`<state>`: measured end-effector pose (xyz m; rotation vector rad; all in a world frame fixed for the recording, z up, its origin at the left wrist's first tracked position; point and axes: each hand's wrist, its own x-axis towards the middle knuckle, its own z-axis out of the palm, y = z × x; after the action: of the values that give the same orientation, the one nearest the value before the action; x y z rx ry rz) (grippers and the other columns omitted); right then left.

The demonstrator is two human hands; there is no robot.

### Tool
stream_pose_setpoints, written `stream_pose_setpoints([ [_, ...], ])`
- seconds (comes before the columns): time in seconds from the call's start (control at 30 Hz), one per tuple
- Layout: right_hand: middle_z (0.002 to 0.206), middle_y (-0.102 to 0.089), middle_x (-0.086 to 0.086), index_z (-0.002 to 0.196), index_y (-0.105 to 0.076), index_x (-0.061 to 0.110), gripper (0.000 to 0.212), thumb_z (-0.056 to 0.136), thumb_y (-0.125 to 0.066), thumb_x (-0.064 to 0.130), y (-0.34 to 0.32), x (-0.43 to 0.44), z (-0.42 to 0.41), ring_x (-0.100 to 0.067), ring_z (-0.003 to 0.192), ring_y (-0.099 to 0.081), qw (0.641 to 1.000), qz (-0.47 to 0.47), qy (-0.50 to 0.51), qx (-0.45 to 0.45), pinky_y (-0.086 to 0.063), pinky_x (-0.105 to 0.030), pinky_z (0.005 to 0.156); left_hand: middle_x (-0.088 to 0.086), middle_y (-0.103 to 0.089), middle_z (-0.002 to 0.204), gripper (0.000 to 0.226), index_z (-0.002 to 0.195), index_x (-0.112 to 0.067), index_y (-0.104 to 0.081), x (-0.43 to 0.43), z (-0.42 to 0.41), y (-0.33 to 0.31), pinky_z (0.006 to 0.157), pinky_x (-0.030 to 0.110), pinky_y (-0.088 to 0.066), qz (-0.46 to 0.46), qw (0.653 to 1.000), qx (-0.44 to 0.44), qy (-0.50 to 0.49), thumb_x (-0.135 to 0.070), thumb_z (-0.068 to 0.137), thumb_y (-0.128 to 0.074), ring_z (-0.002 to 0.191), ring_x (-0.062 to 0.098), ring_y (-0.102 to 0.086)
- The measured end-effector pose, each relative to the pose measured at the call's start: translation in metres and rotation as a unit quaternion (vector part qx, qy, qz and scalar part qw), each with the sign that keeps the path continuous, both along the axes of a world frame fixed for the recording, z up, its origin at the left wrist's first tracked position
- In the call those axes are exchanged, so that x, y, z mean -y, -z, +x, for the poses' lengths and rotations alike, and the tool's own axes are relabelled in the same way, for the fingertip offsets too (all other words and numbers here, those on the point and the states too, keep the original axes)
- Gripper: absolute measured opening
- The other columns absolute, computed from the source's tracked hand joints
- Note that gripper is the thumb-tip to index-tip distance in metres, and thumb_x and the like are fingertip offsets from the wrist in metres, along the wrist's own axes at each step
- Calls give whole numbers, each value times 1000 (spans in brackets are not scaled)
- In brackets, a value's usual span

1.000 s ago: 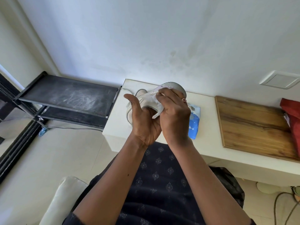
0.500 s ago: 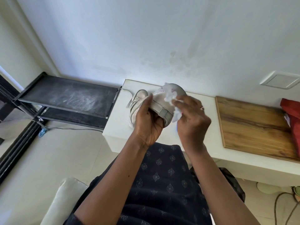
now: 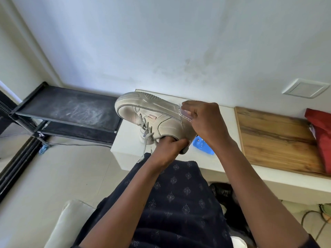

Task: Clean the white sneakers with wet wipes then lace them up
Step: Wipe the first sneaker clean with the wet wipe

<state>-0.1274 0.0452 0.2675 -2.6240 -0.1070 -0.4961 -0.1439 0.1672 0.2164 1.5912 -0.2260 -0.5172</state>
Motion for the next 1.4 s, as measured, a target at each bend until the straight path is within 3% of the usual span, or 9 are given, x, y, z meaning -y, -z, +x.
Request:
stream_pose_setpoints([
  [0.27, 88, -72, -11, 95, -72, 5, 27, 72, -62, -6, -7, -27, 15, -22, 76, -69, 994, 56, -44, 82, -52, -28, 70, 7, -37, 57, 16, 61, -6, -43, 9, -2, 1, 60, 33, -27, -33, 999, 27, 5, -20, 64, -49, 59, 18, -30],
  [0.4, 106, -70, -6, 110, -69, 15, 26, 84, -67, 13, -9, -18, 23, -18, 98, -65, 997, 62, -41, -17, -40, -14, 81, 3, -35, 55, 16, 62, -10, -41, 9, 4, 2, 57, 33, -25, -97, 994, 6, -49, -19, 63, -54, 57, 17, -28],
  [0.47, 109, -69, -3, 112, -68, 15, 30, 87, -60, 3, -11, -13, 22, -12, 96, -65, 992, 72, -74, -69, -41, -11, 83, -6, -32, 49, 20, 57, -16, -35, 6, 6, 5, 53, 28, -24, -94, 994, 6, -60, -17, 67, -52, 52, 13, -26],
  [0.67, 72, -69, -10, 78, -71, 7, 35, 66, -39, -2, -8, -9, 37, -29, 68, -62, 993, -26, -117, -10, -52, -33, 65, -8, -33, 45, 28, 48, -21, -36, 12, 6, 8, 49, 23, -26, -100, 994, -4, -37, -15, 69, -52, 46, 11, -27],
  [0.83, 59, -61, -6, 68, -64, 2, 15, 63, -52, -6, -6, 13, 31, -26, 58, -53, 988, -63, -111, 85, -49, -36, 54, -3, -34, 49, 28, 46, -24, -45, 14, 23, 8, 52, 30, -22, -168, 980, -23, -100, -10, 68, -54, 51, 16, -27],
  [0.93, 63, -64, -9, 71, -68, 1, 31, 66, -38, -3, -3, 25, 21, -29, 61, -59, 988, -35, -90, 124, -48, -32, 56, -7, -30, 45, 38, 42, -21, -40, 12, 32, 4, 46, 22, -22, -239, 960, -57, -132, -1, 72, -52, 43, 11, -26],
  [1.07, 77, -72, -11, 79, -72, 0, 38, 60, -49, -23, 14, 31, 13, -28, 66, -67, 984, -12, -57, 169, -53, -34, 60, -9, -29, 42, 44, 37, -20, -36, 7, 40, 4, 44, 18, -24, -275, 948, -70, -144, 3, 72, -49, 37, 8, -25],
  [1.27, 86, -72, -13, 88, -72, 0, 19, 71, -65, -1, 20, 3, 20, -28, 77, -68, 980, 66, 19, 184, -47, -25, 72, -10, -31, 41, 28, 44, -18, -37, 0, 46, 2, 44, 18, -25, -221, 963, -53, -144, -3, 64, -50, 37, 8, -26],
  [1.4, 80, -69, -14, 96, -67, 8, 20, 77, -68, 10, 10, -15, 38, -31, 75, -62, 992, 67, 47, 95, -44, -33, 68, -6, -30, 43, 31, 39, -22, -38, 5, 37, 10, 49, 28, -18, -158, 983, -5, -96, -6, 63, -48, 43, 13, -23],
])
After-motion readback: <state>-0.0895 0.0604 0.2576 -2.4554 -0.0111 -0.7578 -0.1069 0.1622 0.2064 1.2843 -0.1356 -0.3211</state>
